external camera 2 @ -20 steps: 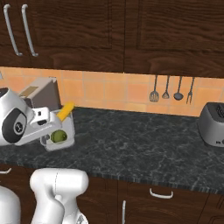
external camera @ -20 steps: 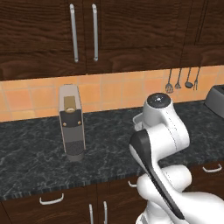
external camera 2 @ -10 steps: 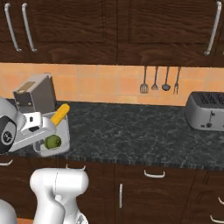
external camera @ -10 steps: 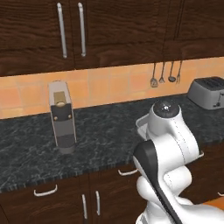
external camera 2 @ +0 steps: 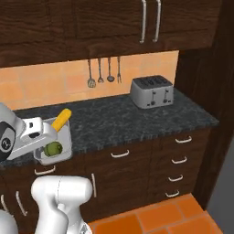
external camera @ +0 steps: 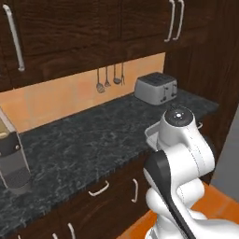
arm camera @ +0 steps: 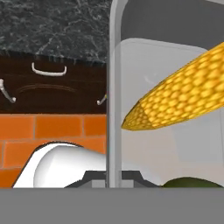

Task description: Take the meat container that has the steak and place it on the second highest rack of the freezer. Then take the vegetable container that has the corn and lime and place it on the highest rack of the freezer.

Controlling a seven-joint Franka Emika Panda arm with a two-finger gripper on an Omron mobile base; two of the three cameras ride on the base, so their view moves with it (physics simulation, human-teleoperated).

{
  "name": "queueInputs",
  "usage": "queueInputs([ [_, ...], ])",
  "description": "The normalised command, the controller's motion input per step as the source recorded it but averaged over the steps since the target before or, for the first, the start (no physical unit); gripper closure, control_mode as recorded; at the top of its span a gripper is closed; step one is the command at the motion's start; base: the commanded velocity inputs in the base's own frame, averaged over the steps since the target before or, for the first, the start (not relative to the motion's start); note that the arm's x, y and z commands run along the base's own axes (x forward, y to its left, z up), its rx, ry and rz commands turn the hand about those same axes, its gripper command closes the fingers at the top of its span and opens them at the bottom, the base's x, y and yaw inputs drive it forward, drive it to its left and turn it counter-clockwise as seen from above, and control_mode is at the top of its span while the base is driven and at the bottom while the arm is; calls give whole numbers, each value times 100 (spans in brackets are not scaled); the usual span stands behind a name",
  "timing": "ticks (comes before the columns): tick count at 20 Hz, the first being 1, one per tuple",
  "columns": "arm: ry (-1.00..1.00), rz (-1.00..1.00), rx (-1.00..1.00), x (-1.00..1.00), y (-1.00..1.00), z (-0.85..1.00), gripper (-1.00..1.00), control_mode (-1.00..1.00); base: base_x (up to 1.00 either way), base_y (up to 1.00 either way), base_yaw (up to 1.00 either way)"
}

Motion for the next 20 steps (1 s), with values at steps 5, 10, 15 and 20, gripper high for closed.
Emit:
queueInputs([
  [5, 0, 0, 0, 0, 0, 0, 100, 100, -21, -10, -70],
  [10, 0, 0, 0, 0, 0, 0, 100, 100, -12, -8, -73],
  [15, 0, 0, 0, 0, 0, 0, 100, 100, -11, -15, -80],
  [20, 0, 0, 0, 0, 0, 0, 100, 100, 7, -27, -74],
])
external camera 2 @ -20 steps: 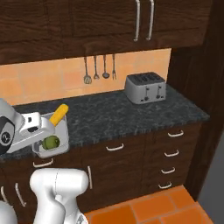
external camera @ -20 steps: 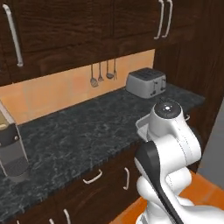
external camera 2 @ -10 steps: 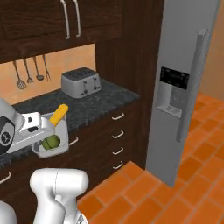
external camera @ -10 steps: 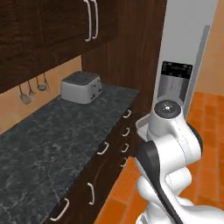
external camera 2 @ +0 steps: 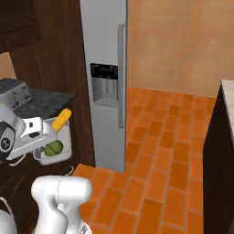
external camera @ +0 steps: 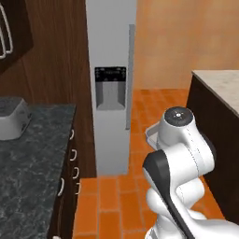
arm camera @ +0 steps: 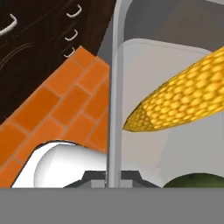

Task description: Take the meat container that has the steak and place it on the second highest rack of the freezer. Then take the vegetable container that has the corn and lime and place it on the highest rack of the freezer.

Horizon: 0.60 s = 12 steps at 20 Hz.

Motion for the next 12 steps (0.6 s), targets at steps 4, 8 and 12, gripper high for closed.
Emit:
queueInputs([
  [4, 0, 0, 0, 0, 0, 0, 100, 100, 47, -60, -55],
  [8, 0, 0, 0, 0, 0, 0, 100, 100, 73, -57, -42],
  [12, 0, 0, 0, 0, 0, 0, 100, 100, 100, -29, -20],
])
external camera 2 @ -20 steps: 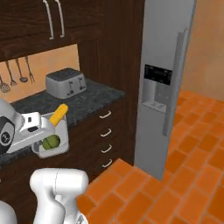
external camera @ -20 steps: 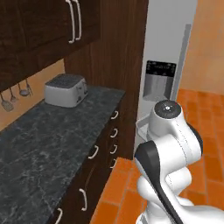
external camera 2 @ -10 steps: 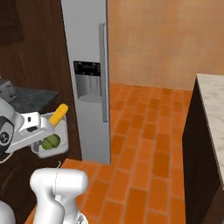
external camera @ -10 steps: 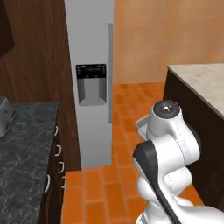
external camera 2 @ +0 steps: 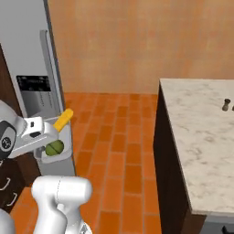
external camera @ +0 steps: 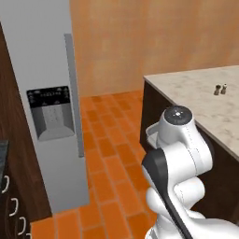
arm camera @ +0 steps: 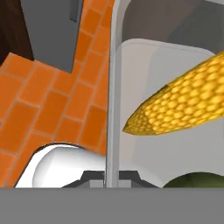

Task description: Take the meat container that has the steak and place it on the second highest rack of the freezer. Then take the vegetable container that has the corn and lime and place it on the highest rack of the freezer.

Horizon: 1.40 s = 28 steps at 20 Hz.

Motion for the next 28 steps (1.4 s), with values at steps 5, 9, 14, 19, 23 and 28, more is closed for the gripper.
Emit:
queueInputs([
  [5, 0, 0, 0, 0, 0, 0, 100, 100, 90, -40, -5],
  [9, 0, 0, 0, 0, 0, 0, 100, 100, 70, -43, 0],
  [14, 0, 0, 0, 0, 0, 0, 100, 100, 71, -27, 6],
  [19, 0, 0, 0, 0, 0, 0, 100, 100, 73, -29, 17],
  [23, 0, 0, 0, 0, 0, 0, 100, 100, 59, -43, 25],
  [28, 0, 0, 0, 0, 0, 0, 100, 100, 38, -38, 33],
])
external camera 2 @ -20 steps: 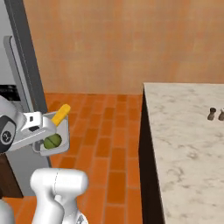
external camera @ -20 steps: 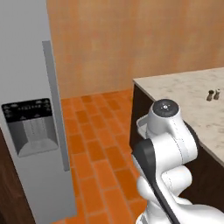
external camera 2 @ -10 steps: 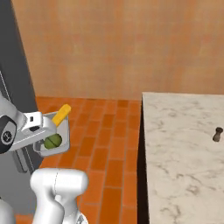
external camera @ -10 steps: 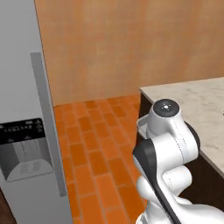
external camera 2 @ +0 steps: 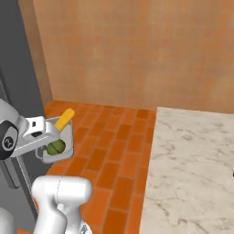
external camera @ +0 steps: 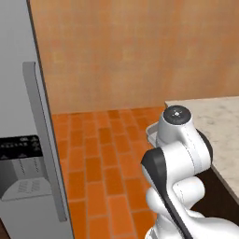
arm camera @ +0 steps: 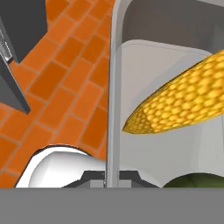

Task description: Take the meat container that has the steak and place it on the second highest rack of the freezer. Then take the vegetable container that has the corn and lime and place it on the highest rack of the freezer.

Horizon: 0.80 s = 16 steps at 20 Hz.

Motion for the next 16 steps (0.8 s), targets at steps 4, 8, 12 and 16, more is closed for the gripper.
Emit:
queueInputs([
  [4, 0, 0, 0, 0, 0, 0, 100, 100, 30, -43, 35],
  [8, 0, 0, 0, 0, 0, 0, 100, 100, 61, -53, 27],
  [12, 0, 0, 0, 0, 0, 0, 100, 100, 82, -56, 18],
  [16, 0, 0, 0, 0, 0, 0, 100, 100, 64, -64, 22],
])
